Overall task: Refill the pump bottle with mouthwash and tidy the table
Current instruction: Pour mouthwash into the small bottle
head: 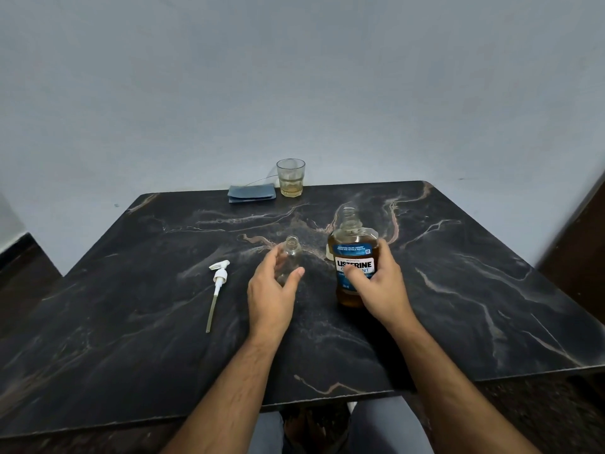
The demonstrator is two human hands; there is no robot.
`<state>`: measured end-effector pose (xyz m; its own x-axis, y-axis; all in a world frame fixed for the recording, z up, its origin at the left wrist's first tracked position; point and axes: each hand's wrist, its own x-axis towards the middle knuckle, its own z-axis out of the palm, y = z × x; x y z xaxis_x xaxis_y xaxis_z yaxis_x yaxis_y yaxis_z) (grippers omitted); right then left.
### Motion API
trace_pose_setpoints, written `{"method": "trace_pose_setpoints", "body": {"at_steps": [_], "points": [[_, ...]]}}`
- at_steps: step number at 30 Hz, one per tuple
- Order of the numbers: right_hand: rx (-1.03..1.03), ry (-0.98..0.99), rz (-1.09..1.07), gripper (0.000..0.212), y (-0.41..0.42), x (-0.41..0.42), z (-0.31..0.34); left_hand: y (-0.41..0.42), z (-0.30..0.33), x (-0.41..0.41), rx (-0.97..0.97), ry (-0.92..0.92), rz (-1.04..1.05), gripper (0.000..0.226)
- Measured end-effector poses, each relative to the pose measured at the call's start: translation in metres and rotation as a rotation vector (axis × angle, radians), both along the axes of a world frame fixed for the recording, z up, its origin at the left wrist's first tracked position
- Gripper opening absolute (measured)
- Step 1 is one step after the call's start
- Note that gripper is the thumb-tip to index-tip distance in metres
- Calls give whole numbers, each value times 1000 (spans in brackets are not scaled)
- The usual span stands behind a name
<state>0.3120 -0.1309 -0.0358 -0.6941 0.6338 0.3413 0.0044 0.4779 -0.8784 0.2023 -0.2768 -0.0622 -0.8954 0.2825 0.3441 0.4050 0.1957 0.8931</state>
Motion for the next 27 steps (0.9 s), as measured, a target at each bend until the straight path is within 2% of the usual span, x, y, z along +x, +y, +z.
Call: {"method": "trace_pose_setpoints", "body": {"at_steps": [8,13,20,27], "points": [[301,-280,162,40,9,14,38,-2,1,0,-51,67,-4,61],[489,-464,163,48,17,17,52,-3,-4,-4,-24,76,-53,64],[586,-559,181,39,19,20,59,-3,-7,-7,-15,83,-109,66],[661,-599,189,40,22,17,66,-4,-6,-7,-25,86,-111,66]]}}
